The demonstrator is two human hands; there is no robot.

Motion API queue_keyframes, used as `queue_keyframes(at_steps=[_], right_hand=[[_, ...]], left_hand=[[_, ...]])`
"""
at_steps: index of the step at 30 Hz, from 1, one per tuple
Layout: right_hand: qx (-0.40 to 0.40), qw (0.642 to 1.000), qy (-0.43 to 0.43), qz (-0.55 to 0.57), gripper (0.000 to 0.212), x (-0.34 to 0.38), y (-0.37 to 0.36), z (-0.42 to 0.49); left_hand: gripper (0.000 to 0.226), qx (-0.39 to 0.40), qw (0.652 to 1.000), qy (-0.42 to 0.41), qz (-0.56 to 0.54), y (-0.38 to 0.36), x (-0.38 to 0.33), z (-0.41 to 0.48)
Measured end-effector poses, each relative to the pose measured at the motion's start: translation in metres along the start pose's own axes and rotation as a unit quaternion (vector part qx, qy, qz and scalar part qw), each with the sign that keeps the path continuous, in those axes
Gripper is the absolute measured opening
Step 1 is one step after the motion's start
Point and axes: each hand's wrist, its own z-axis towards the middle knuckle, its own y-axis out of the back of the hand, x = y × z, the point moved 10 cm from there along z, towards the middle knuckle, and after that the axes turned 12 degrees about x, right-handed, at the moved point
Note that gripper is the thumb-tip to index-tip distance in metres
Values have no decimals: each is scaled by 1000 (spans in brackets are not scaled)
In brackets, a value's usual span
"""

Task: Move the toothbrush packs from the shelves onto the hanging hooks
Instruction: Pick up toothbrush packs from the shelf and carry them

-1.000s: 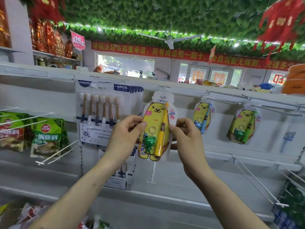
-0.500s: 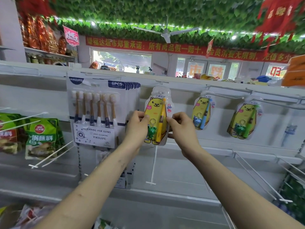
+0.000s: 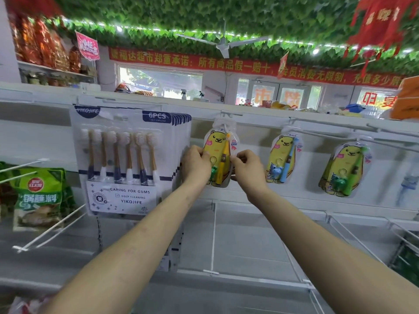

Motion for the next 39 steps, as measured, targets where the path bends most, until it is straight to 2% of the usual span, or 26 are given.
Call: queue_keyframes(at_steps=[7, 14, 18, 21, 23, 25, 28, 32, 34, 36, 39], right_hand=[[-6, 1000, 12, -24, 13, -4, 2, 4], [-22, 999, 14, -38, 16, -14, 18, -13], [-17, 996, 13, -82, 14, -22, 37, -38], [-5, 983, 26, -181, 14, -22, 61, -67], [9, 959, 43, -280, 19, -23, 83, -94], [17, 921, 47, -385, 27, -28, 112, -127], [-20, 870, 41, -490, 35, -34, 178, -189], [-64, 815, -16, -576, 39, -53, 279, -283], [-85, 799, -54, -593, 34, -63, 331, -336], [-94, 777, -85, -617, 31, -73, 379, -389], [-119, 745, -142, -640, 43, -89, 451, -470]], left_hand=[[9, -1, 1000, -13, 3, -2, 0, -2], [20, 41, 999, -2, -6, -21, 8, -30], [38, 59, 998, 19, -32, -42, 21, -68], [57, 81, 996, -8, 21, -69, 16, -106], [64, 104, 990, -55, 82, -94, -3, -135], [61, 128, 970, -111, 172, -124, -26, -165], [58, 172, 920, -208, 285, -181, -66, -218], [68, 235, 844, -307, 372, -272, -116, -307], [71, 243, 813, -357, 390, -311, -139, -359], [74, 253, 803, -395, 367, -347, -158, -416], [79, 304, 792, -419, 324, -403, -175, -502]])
